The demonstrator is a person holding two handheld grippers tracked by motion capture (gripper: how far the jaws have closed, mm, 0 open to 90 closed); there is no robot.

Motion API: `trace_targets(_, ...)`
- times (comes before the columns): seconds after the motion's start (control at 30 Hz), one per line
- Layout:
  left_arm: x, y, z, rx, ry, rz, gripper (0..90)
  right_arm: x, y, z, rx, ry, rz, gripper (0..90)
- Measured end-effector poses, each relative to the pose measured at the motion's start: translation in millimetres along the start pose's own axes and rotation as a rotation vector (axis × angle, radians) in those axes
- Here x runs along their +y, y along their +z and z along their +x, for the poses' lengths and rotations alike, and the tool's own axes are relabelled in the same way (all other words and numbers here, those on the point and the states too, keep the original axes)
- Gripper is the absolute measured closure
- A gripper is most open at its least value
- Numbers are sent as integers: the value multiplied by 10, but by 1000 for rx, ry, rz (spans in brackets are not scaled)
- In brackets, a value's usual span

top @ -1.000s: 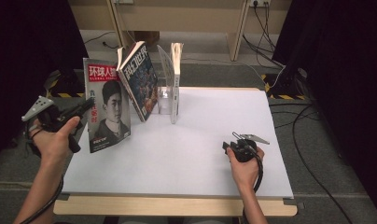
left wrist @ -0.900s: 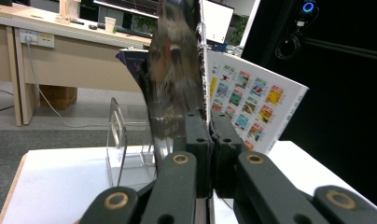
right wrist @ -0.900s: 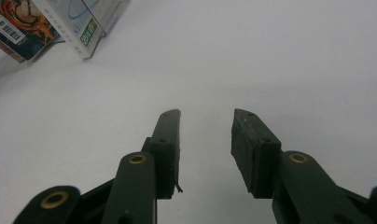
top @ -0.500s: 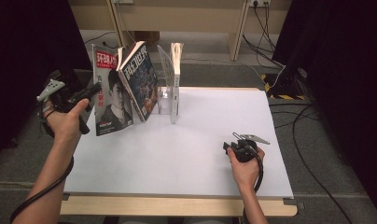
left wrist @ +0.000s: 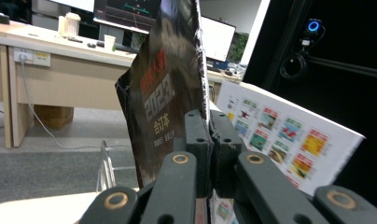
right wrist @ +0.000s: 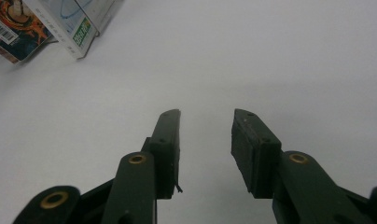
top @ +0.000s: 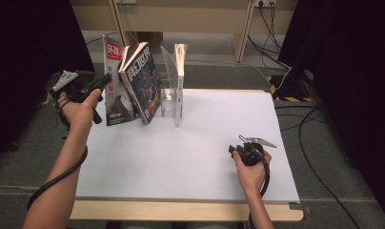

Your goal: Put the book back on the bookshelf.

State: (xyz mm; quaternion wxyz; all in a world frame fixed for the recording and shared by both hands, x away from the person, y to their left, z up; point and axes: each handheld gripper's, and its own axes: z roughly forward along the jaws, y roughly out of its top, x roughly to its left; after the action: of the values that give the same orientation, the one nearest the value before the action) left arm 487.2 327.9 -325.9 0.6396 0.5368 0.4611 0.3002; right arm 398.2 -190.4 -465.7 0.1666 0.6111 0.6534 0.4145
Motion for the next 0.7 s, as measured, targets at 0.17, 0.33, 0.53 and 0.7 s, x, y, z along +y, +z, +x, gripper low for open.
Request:
trace_targets(0.17, -128, 135, 104, -10, 3, -55, 872, -12, 15, 1, 2, 1, 6, 625)
trace_targets(0.33, -345, 144, 235, 19, -38, -91, 870, -20, 19, -4, 2, 9, 8, 625)
trace_targets(0.53, -331, -74, 270, 89, 121, -29, 856, -32, 24, -14, 8, 20, 19, 624)
trace_targets(0.7, -421, -360, 287, 96, 195, 26, 838, -33, 10, -11, 3, 2, 8, 621)
